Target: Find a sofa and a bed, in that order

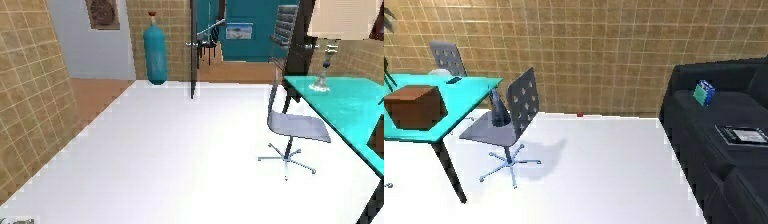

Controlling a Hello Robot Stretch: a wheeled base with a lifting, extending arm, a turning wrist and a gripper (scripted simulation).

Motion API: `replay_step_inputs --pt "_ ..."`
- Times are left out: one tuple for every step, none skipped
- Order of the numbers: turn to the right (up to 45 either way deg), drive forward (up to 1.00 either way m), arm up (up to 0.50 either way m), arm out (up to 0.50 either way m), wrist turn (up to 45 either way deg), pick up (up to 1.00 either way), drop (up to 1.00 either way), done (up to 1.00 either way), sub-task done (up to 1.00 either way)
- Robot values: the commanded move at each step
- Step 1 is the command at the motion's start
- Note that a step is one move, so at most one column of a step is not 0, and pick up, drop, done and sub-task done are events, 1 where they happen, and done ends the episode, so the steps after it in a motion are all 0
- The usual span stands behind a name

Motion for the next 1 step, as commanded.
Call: replay_step_inputs --pt "0.0 1.0 0.0 0.0 0.0 0.0 0.0 0.0 0.0"
